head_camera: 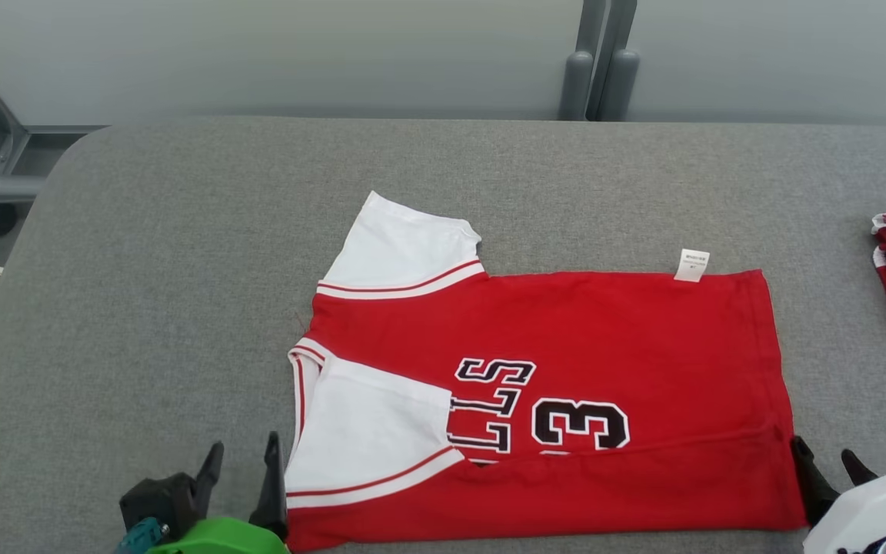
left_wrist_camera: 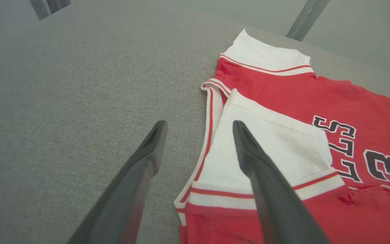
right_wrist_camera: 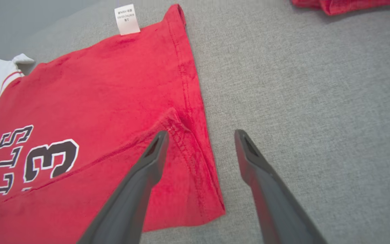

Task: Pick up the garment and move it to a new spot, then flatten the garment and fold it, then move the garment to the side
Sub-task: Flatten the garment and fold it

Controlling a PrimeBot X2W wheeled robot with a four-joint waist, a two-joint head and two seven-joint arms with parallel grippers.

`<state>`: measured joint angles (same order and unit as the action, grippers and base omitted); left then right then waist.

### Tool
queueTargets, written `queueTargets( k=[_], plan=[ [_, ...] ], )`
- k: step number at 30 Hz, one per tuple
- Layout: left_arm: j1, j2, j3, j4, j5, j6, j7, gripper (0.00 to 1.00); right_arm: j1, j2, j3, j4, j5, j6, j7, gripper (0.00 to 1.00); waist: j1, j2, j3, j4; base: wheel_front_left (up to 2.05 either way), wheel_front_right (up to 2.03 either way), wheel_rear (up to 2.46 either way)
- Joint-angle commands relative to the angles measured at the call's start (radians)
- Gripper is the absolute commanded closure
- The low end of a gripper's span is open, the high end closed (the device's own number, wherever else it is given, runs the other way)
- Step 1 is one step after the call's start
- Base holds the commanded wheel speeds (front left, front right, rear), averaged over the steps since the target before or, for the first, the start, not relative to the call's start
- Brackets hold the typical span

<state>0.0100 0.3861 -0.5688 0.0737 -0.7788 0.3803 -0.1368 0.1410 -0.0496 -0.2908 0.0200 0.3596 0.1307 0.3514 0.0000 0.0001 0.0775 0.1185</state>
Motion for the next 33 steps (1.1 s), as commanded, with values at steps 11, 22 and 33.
queueTargets(
  k=[11,22,33],
  plan=[
    [-0.119,-0.043,0.086,0.019,0.125,-0.129,-0.130,0.00,-0.128,-0.002,0.068,0.108,0.049,0.000,-0.279,0.00,0.0000,-0.0001,-0.040,0.006,0.00,0.00,0.00],
    [-0.148,-0.113,0.212,0.095,0.248,-0.322,-0.128,0.00,-0.216,-0.003,0.201,0.139,-0.030,0.000,-0.517,0.00,0.0000,-0.0001,-0.075,0.002,0.00,0.00,0.00],
    [-0.116,-0.152,0.303,0.180,0.344,-0.397,-0.128,0.00,-0.202,-0.003,0.289,0.182,-0.114,0.000,-0.553,0.00,0.0000,-0.0001,-0.099,-0.020,0.00,0.00,0.00]
  ],
)
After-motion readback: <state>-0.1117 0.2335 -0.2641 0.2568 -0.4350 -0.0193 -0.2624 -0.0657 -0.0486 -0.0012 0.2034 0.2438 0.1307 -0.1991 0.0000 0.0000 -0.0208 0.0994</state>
